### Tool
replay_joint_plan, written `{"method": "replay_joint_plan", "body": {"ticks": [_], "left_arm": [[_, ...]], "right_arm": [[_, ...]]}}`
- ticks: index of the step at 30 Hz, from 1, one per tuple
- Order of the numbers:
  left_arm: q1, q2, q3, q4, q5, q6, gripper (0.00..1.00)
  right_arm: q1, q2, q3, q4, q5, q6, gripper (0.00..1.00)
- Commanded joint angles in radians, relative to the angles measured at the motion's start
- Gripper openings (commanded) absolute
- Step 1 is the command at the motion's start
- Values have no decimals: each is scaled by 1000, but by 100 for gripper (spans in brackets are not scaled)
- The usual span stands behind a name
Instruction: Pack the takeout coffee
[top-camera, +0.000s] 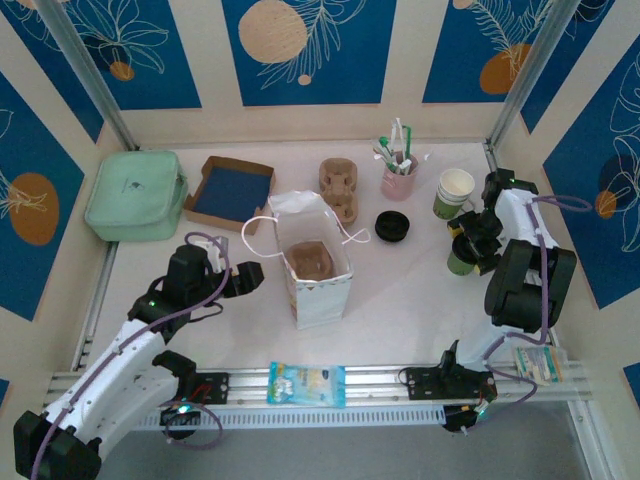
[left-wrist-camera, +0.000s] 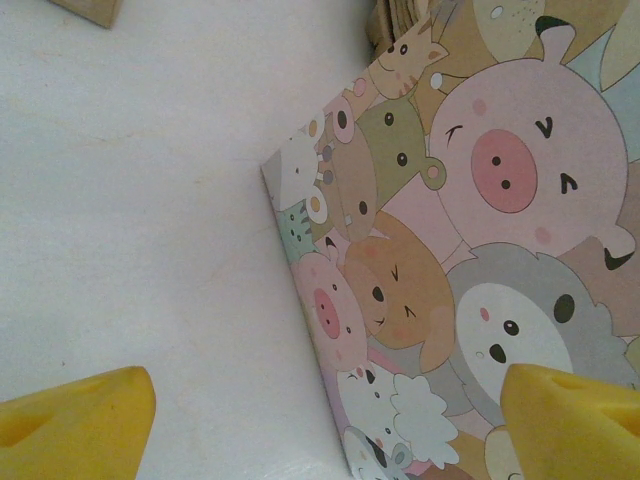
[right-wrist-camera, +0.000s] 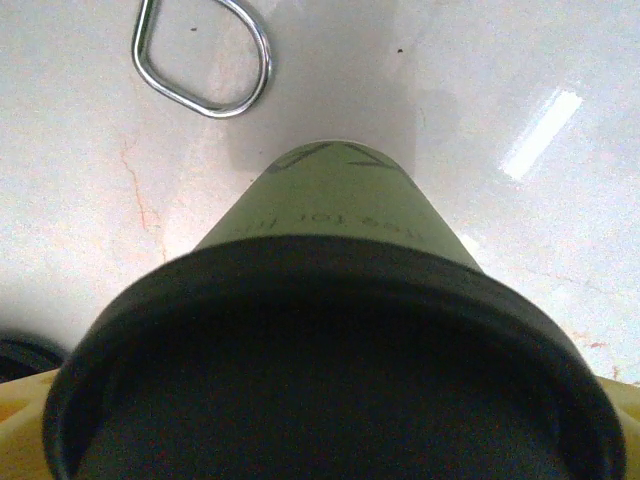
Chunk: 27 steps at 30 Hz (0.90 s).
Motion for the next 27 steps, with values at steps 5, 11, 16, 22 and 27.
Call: {"method": "replay_joint_plan", "body": {"ticks": [5,11,16,22,27], "left_arm": [[9,-3,6,-1,-3,-11,89],[8,-5,9,-6,-5,-11,89],[8,-9,11,-12,-6,-9,89],[9,-15,10,-18,-9,-9,89],[9,-17,11,-22,-11,-8,90]], "right_arm": [[5,24,-31,8,20,33,100],[21,28,-45,18,33,53,99],[26,48,-42,22,45,58,99],[33,70,-46,29,66,69,98],[37,91,-57,46,78,67,95]]}}
